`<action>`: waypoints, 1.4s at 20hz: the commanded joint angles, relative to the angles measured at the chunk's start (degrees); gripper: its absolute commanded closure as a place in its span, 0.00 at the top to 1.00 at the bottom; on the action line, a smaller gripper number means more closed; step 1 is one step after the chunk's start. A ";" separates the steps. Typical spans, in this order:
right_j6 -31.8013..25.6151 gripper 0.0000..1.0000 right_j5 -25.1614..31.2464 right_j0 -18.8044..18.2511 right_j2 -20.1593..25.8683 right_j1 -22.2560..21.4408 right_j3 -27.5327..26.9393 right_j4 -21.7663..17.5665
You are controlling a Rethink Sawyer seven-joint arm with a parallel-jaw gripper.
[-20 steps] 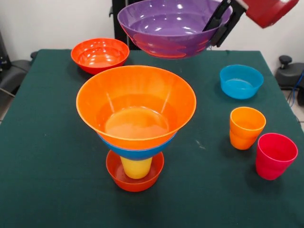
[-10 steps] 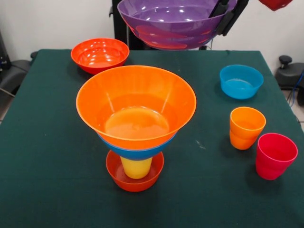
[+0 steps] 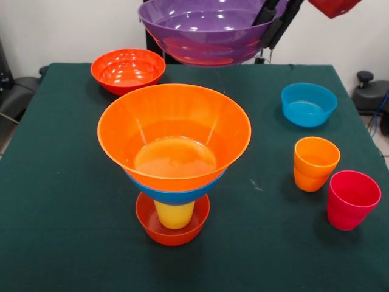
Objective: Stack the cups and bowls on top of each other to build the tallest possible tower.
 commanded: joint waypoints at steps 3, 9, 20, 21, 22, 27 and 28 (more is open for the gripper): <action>-6.45 0.00 -4.71 -1.97 5.60 -0.09 3.74 -2.27; -5.67 0.00 -4.83 -1.94 5.46 0.38 2.99 -1.95; -5.05 0.00 -2.36 -2.86 4.59 3.19 -2.95 -0.80; -5.02 0.00 -2.43 -2.96 4.51 3.57 -3.52 -0.75; -5.09 0.00 -2.27 -3.20 4.52 4.08 -4.30 -0.55; -5.65 0.00 -2.33 -4.19 4.67 5.82 -6.68 0.13; -5.60 0.00 -2.24 -4.32 4.56 6.09 -7.09 0.27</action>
